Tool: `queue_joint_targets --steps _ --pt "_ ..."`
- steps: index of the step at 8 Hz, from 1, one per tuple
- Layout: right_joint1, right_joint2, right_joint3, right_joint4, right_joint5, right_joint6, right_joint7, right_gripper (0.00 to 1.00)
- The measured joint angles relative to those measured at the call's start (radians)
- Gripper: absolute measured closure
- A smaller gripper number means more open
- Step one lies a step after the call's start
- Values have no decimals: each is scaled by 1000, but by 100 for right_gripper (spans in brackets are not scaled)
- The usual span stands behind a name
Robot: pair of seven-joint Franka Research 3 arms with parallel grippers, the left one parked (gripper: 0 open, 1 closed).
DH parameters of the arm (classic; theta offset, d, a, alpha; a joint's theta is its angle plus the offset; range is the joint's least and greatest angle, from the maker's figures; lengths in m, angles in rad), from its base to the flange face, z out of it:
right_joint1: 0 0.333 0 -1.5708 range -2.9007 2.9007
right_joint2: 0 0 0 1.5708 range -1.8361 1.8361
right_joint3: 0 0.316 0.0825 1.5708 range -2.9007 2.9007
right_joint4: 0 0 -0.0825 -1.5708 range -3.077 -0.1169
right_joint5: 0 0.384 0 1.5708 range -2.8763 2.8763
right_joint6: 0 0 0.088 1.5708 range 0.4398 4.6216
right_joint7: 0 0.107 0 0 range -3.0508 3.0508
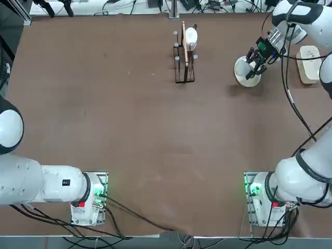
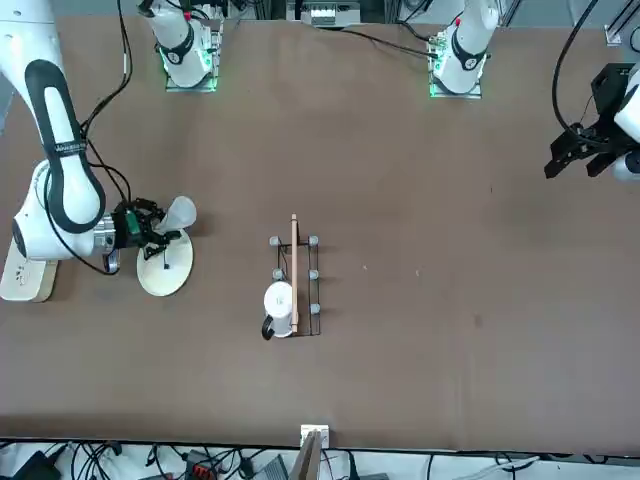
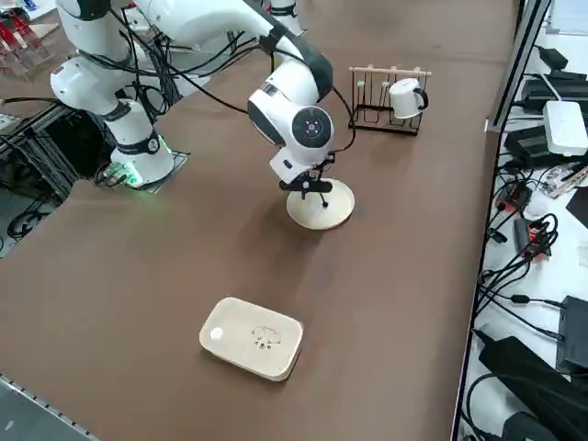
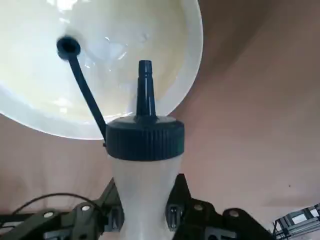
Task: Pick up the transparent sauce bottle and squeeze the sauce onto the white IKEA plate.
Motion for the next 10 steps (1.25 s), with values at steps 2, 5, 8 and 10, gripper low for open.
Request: queue_joint_targets --steps 2,5,8,10 --pt "8 -8 2 -23 30 27 -3 59" --pt "33 -21 5 -60 70 77 -6 59" --pt "86 -21 5 -73 120 141 -6 59" --pt "108 -21 5 -76 170 182 -6 59"
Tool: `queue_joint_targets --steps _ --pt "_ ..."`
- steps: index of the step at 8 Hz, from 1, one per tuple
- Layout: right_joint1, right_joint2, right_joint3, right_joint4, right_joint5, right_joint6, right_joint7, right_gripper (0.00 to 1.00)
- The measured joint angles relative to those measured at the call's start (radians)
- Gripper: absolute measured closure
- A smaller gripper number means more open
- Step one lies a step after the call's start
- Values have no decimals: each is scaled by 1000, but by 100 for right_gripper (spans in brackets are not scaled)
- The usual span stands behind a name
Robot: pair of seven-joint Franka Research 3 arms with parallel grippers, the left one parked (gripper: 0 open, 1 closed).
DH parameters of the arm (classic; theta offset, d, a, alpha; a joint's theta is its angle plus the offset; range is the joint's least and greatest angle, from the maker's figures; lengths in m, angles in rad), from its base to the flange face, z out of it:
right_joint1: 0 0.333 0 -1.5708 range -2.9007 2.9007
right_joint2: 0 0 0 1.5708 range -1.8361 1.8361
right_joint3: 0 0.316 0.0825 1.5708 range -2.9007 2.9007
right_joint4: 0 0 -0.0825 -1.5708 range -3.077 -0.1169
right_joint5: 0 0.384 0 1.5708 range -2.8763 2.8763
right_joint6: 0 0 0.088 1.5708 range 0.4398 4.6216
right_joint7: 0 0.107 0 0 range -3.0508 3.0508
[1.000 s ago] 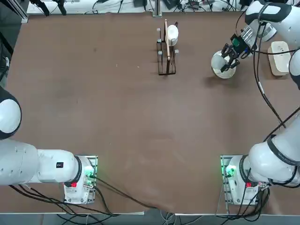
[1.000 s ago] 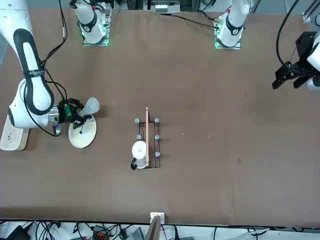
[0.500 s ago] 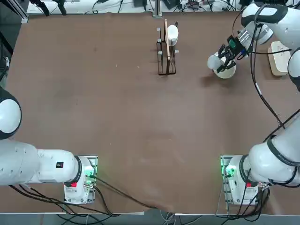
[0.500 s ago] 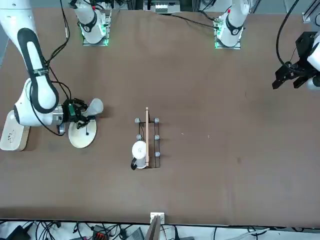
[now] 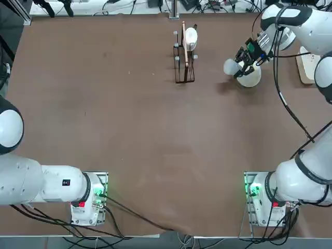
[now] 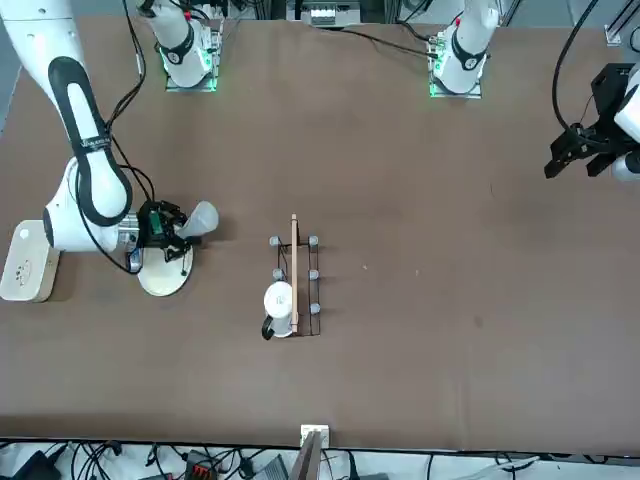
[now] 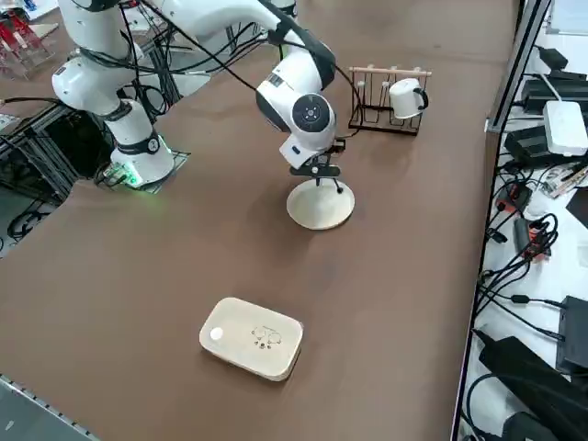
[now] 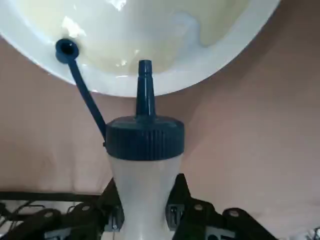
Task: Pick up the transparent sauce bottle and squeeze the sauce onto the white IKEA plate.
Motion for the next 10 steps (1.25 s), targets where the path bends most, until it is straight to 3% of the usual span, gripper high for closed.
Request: queue_joint_targets --steps 5,10 --pt "-5 2 -16 24 18 31 0 59" --pt "-61 20 -20 28 18 30 -5 59"
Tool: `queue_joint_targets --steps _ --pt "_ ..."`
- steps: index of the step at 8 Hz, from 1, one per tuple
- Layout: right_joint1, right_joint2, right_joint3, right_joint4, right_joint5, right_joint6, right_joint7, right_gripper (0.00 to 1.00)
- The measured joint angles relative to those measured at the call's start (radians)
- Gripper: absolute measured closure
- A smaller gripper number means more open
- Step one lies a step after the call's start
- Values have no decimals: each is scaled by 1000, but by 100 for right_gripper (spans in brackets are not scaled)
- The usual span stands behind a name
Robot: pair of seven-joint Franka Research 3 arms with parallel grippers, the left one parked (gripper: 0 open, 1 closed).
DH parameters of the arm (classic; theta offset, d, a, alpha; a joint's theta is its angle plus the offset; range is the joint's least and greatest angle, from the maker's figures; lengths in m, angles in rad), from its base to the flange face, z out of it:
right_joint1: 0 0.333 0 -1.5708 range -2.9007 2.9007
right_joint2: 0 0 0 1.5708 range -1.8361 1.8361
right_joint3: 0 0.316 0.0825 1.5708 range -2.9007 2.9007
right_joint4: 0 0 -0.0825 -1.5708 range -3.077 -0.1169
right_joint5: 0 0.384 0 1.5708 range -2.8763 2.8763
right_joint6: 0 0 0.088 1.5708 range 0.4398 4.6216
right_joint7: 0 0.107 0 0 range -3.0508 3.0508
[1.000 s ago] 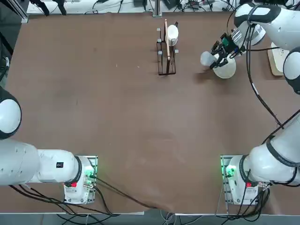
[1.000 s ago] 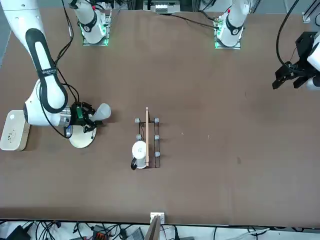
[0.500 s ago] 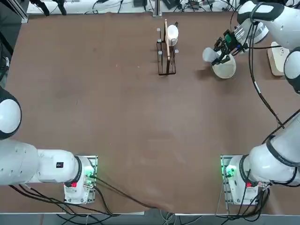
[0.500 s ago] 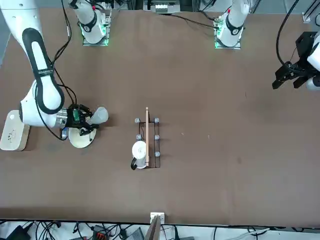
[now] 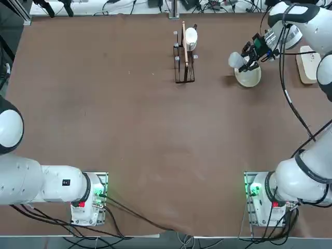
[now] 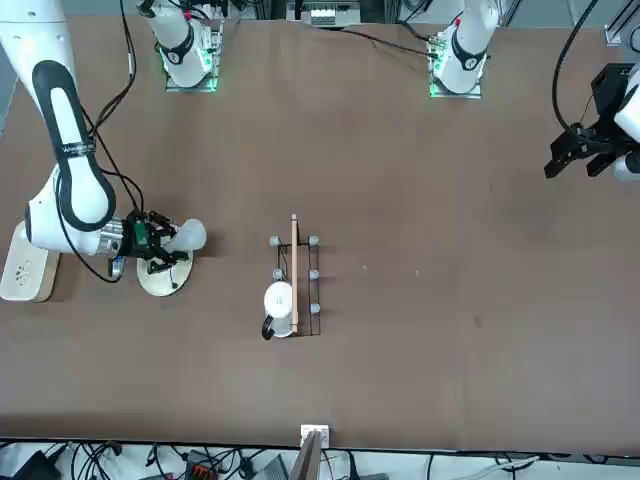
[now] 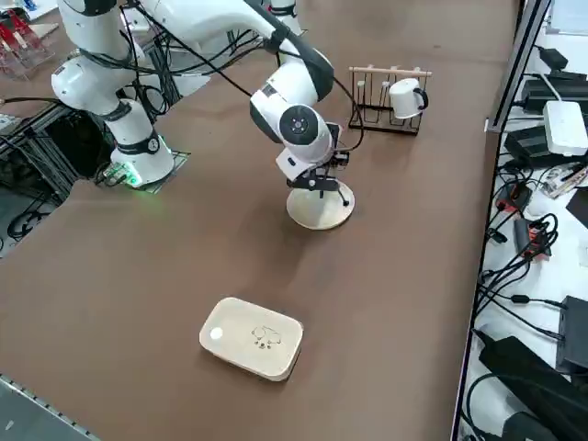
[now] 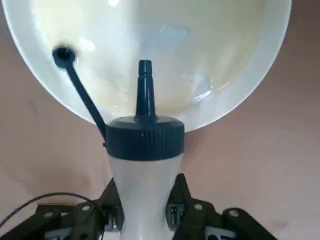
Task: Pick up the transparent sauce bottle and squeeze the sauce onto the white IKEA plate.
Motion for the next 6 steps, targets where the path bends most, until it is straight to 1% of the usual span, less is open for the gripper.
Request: queue_joint_targets --steps 3,4,6 --pt "2 -5 2 8 -4 -8 7 59" --pt "3 -15 3 13 -23 -16 21 59" --pt "15 -54 11 19 -104 -43 45 59"
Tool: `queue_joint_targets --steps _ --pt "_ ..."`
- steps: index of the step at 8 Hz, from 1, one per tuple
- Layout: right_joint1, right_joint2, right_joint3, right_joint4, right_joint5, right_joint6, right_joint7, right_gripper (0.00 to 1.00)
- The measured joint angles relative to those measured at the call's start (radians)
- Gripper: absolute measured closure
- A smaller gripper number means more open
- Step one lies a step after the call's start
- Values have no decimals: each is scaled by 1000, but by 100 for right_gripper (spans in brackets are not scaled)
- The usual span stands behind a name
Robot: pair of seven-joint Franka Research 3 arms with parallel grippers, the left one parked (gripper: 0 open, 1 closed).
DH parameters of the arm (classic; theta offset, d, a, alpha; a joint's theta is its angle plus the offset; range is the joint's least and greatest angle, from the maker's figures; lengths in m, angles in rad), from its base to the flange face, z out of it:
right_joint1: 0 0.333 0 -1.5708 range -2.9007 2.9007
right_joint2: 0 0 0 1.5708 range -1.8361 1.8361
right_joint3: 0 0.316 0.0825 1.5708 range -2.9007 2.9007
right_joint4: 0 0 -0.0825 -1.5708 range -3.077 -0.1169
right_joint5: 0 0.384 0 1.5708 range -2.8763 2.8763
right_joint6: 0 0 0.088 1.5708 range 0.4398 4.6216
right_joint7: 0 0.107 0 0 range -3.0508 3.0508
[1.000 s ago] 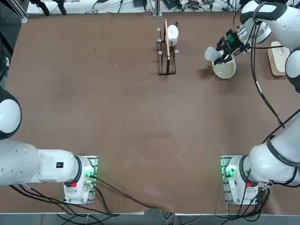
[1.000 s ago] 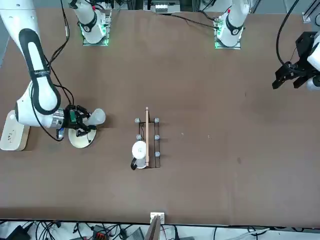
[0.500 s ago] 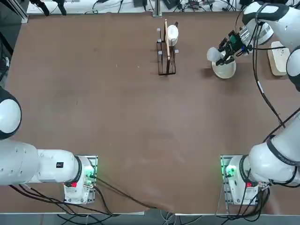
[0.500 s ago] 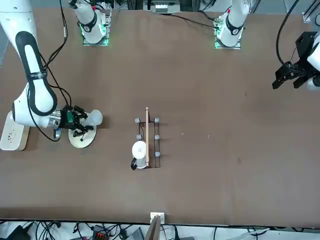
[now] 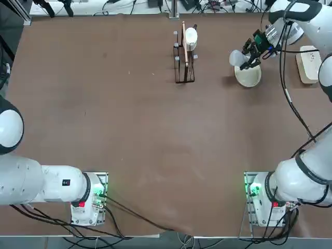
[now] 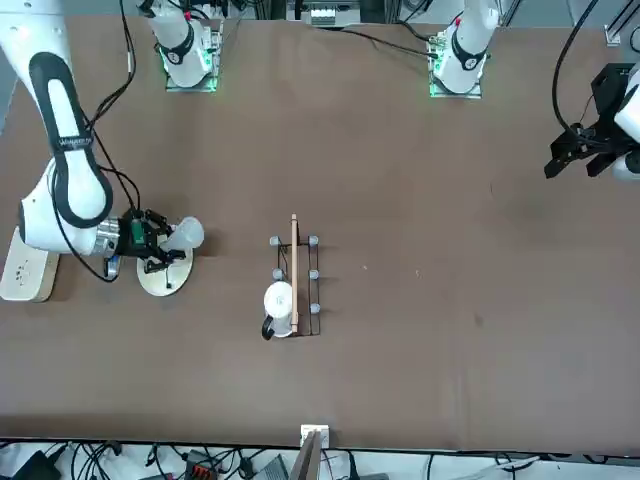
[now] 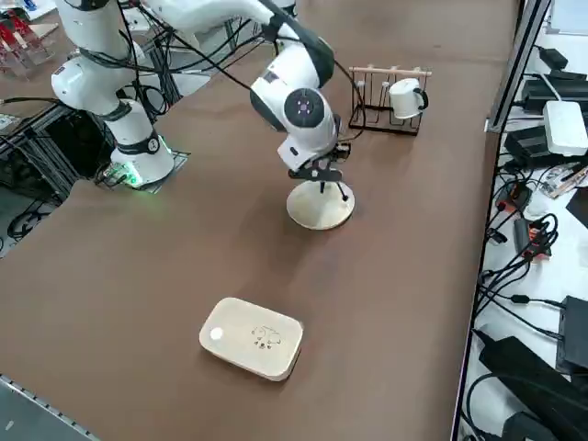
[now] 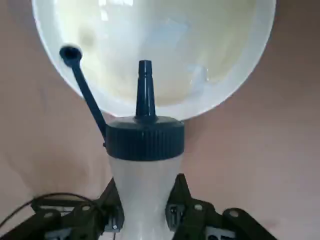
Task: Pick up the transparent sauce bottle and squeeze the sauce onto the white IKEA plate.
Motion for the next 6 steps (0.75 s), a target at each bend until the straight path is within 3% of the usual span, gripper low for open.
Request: queue_joint_targets --steps 3,6 --pt "47 -58 8 2 -206 -21 18 59" --pt "87 -57 8 2 -362 -21 42 59"
